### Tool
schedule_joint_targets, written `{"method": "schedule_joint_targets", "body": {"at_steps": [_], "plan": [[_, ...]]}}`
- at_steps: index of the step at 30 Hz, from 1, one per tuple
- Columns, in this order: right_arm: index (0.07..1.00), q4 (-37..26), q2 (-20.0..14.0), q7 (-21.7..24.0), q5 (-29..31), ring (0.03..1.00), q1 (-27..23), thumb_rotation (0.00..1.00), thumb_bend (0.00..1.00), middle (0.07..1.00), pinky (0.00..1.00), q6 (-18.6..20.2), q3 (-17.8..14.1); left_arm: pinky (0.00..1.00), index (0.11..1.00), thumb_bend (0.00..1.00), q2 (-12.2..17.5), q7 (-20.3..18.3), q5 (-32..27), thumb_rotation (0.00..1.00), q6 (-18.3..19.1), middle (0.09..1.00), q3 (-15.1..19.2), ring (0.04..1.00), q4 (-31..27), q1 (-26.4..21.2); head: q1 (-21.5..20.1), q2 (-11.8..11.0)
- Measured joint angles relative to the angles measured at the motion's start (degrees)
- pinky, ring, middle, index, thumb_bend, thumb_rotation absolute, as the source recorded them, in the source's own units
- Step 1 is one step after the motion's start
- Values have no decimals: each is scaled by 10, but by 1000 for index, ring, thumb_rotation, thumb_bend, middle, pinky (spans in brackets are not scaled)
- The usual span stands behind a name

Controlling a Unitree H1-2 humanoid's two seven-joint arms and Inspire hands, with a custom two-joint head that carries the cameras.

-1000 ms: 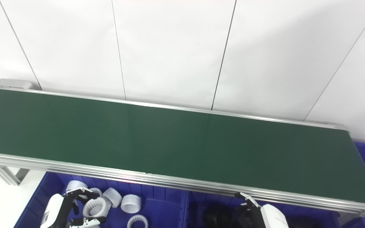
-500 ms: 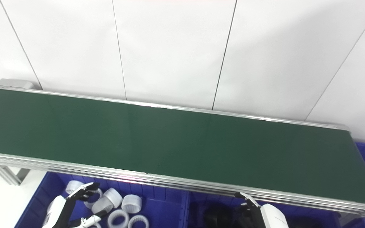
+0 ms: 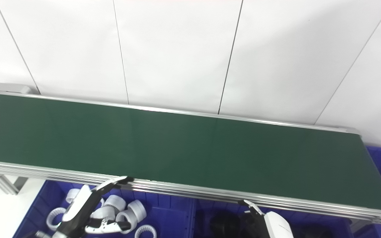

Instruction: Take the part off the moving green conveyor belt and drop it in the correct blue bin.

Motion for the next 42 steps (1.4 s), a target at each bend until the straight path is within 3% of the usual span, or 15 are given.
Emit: {"method": "schedule_joint_targets", "body": {"at_steps": [3,6,12,22,31,42], "plan": [[840,-5,4,6,-7,673,-3,491,862,695,625,4,5,924,839,861,-8,-75,1,553,38,874,14,896,-46,0,-20,11],[841,-6,6,7,-12,669,-6,488,865,691,624,4,6,947,841,867,-8,-130,20,520,79,879,29,906,-72,-1,-29,17],[844,-12,6,15,-18,670,-5,506,872,692,634,8,6,951,846,901,-10,-189,49,473,112,880,61,917,-94,2,-44,33],[837,-29,10,31,-24,649,-9,502,885,684,597,24,6,953,834,905,-28,-225,62,384,114,877,94,920,-98,11,-57,51],[836,-31,11,37,-29,648,-10,501,879,684,594,26,6,950,848,871,-42,-239,64,259,114,890,112,926,-100,15,-56,50],[841,-31,15,40,-29,664,-11,498,877,693,613,28,6,936,880,810,-57,-277,105,213,178,917,120,952,-145,32,-52,45]]}}
